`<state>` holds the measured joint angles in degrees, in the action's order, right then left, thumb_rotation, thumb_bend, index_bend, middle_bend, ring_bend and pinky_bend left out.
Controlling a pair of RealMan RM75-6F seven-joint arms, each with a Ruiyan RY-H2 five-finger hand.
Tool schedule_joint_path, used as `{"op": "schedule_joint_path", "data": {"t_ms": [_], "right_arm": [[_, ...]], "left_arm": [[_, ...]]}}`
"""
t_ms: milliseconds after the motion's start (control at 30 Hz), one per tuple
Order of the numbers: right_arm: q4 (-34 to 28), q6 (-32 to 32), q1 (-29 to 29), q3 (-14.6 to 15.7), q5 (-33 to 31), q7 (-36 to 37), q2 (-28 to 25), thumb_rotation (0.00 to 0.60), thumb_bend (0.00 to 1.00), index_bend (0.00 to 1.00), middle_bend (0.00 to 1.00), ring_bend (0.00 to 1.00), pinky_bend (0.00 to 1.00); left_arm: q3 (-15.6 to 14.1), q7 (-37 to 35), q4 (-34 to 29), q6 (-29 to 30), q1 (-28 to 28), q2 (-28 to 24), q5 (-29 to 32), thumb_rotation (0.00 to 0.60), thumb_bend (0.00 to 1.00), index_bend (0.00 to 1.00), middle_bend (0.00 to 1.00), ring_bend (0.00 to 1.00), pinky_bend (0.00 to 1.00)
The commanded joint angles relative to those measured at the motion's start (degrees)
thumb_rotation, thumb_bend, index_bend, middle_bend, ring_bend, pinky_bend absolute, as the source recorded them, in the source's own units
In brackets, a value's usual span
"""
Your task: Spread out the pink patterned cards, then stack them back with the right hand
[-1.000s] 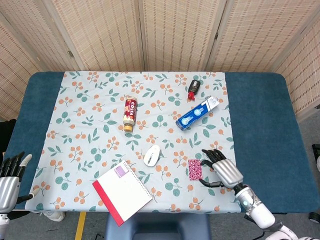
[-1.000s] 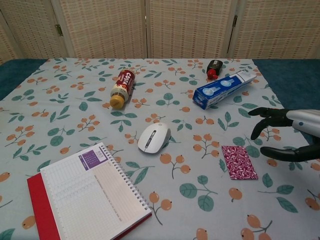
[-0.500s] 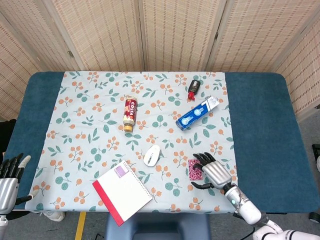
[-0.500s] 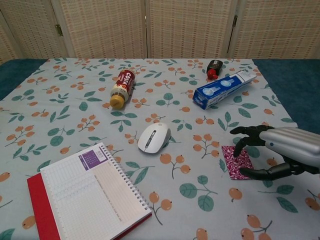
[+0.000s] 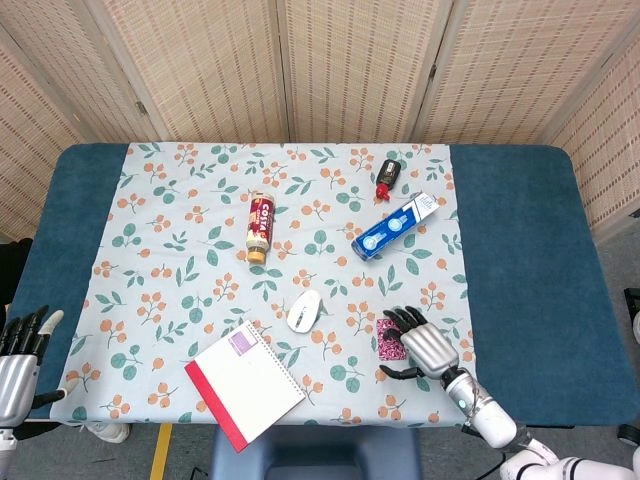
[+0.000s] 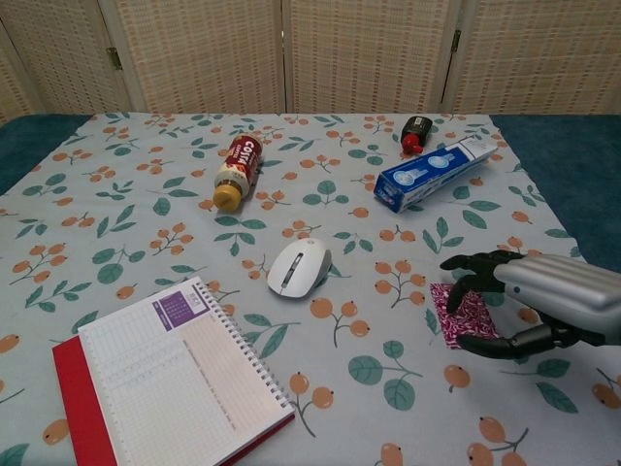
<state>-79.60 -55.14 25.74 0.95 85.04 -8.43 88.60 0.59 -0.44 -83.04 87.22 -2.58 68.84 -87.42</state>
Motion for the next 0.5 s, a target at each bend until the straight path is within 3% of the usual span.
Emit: {"op": "schedule_joint_path", "data": {"t_ms": [33, 500], "right_arm": [[0.1, -0.3, -0.2, 0.2, 0.0, 0.2, -0.2, 0.150, 0.34, 0.29, 0.08, 0.00, 0.00], [1.7, -3.2, -3.5, 2.0, -2.1, 0.7, -3.3, 0.148, 0.34, 0.29, 0.08, 0.00, 0.00]], "left_arm": [[0.0, 0.1, 0.0, -0.1, 0.0, 0.0, 0.0, 0.600, 0.18, 0.10, 0.03, 0.05, 0.00], [0.0, 1.1, -0.9, -0.4, -0.4, -0.1, -0.4, 0.600, 0.18, 0.11, 0.03, 0.05, 0.00]]}}
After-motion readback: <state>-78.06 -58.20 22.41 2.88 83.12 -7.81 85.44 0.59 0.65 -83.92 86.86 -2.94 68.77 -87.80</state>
